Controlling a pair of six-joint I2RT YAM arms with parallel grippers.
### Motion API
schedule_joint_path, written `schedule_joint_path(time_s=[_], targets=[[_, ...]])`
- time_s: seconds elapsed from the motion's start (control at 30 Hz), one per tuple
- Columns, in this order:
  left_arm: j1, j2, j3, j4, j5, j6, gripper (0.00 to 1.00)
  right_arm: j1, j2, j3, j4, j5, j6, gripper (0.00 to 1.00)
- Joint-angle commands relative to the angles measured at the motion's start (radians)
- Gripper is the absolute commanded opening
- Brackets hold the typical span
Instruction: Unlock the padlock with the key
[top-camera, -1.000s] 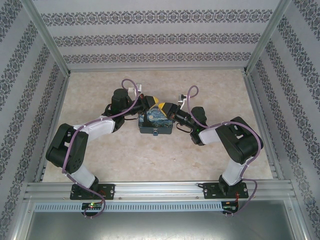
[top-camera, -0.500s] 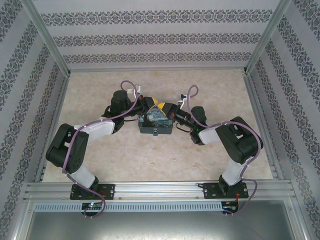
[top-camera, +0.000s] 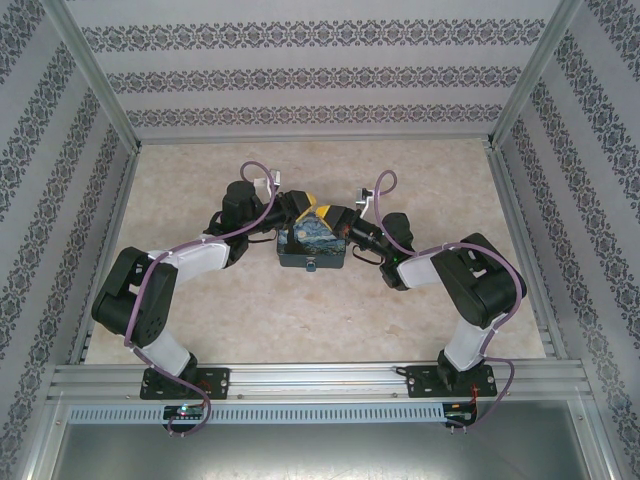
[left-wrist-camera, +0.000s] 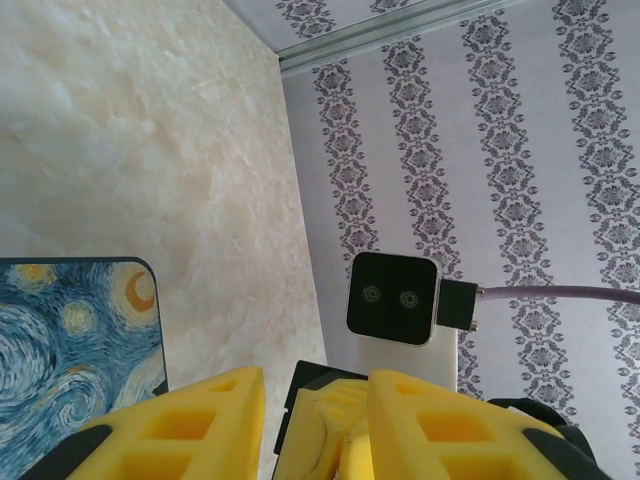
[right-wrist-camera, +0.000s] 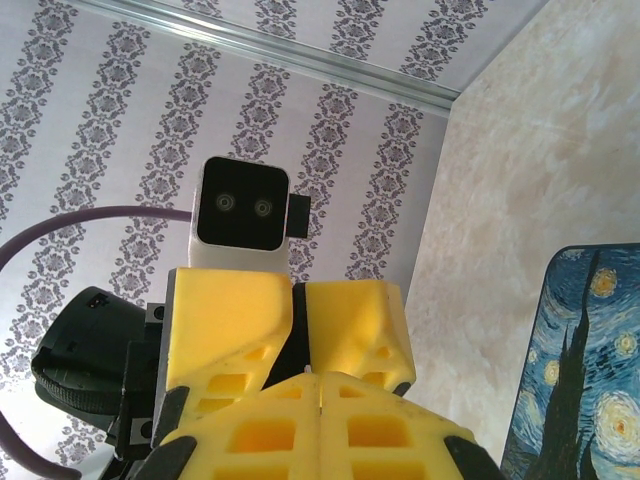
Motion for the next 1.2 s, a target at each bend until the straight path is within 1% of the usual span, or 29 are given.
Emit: schedule_joint_path(time_s=[0.0,0.33,0.4,0.47,0.57,0.63,0.7,0.77,0.8,0.87,0.97,1.1,1.17], targets=[[0.006,-0.032,-0.010,0.021,-0.010,0.005,0.31,0.017,-0.004,-0.011,0.056,0.010,-0.006,0.00],[0.006,-0.044,-0.030,0.017,-0.019,0.003,0.30,0.012,-0.002,-0.018,0.056,0.023,-0.001,0.00],[0.008,-0.070,-0.054,0.000,-0.044,0.013,0.32,0.003,-0.003,-0.027,0.056,0.027,0.009,0.00],[0.007,-0.120,-0.090,-0.047,-0.077,0.045,0.37,-0.012,-0.009,-0.047,0.056,0.041,0.016,0.00],[0.006,-0.228,-0.147,-0.181,-0.126,0.141,0.55,-0.045,-0.011,-0.068,0.056,0.033,0.034,0.00],[0.004,-0.308,-0.185,-0.303,-0.160,0.222,0.67,-0.065,-0.012,-0.075,0.055,0.028,0.038,0.00],[-0.014,-0.379,-0.219,-0.411,-0.200,0.297,0.74,-0.079,-0.006,-0.074,0.052,0.022,0.043,0.00],[-0.042,-0.430,-0.250,-0.496,-0.241,0.349,0.76,-0.087,0.001,-0.064,0.038,0.014,0.042,0.00],[-0.056,-0.445,-0.272,-0.509,-0.252,0.361,0.77,-0.089,0.004,-0.060,0.029,0.016,0.039,0.00],[-0.087,-0.460,-0.317,-0.507,-0.279,0.363,0.78,-0.089,0.012,-0.046,0.006,0.021,0.032,0.00],[-0.143,-0.443,-0.371,-0.470,-0.322,0.369,0.79,-0.080,0.027,-0.024,-0.027,0.023,0.028,0.00],[-0.203,-0.360,-0.395,-0.400,-0.364,0.388,0.79,-0.064,0.039,-0.014,-0.060,0.035,0.022,0.00],[-0.225,-0.310,-0.387,-0.364,-0.377,0.410,0.77,-0.057,0.046,-0.015,-0.062,0.037,0.023,0.00]])
